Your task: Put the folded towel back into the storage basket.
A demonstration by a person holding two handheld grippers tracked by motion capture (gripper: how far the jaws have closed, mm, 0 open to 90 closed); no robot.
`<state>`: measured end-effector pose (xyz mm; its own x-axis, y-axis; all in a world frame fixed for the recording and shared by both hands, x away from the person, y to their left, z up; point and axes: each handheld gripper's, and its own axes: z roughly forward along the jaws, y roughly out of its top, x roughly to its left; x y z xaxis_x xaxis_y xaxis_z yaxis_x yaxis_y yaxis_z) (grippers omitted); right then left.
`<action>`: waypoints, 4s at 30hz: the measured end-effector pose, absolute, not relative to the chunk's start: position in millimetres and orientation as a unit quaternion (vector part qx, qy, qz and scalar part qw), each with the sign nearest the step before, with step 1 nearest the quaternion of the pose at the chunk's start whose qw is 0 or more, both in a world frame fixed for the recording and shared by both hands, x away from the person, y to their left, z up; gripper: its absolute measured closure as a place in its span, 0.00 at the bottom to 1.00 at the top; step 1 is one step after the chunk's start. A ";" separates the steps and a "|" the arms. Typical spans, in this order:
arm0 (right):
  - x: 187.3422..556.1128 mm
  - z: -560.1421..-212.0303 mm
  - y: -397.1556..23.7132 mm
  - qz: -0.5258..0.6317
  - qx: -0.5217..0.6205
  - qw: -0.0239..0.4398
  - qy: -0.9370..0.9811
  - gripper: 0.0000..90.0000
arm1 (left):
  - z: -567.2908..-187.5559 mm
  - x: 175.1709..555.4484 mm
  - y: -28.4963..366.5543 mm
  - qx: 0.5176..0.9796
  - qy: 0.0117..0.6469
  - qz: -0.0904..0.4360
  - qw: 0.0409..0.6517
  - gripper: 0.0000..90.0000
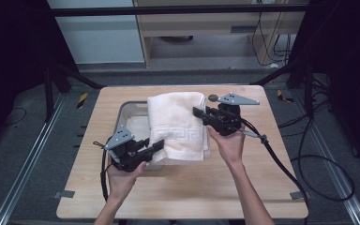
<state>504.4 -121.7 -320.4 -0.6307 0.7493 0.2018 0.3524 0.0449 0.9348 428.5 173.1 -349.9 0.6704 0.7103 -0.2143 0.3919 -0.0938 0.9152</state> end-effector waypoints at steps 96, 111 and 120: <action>579.3 -390.1 14.4 0.526 0.398 0.137 0.739 0.79 | -400.4 480.6 278.8 0.705 0.510 0.163 0.465 0.75; 582.2 -412.5 20.6 0.496 0.412 0.146 0.751 0.79 | -419.9 490.1 276.2 0.717 0.518 0.156 0.439 0.74; 584.4 -424.2 20.0 0.486 0.420 0.145 0.753 0.78 | -427.2 494.3 272.3 0.725 0.521 0.157 0.421 0.73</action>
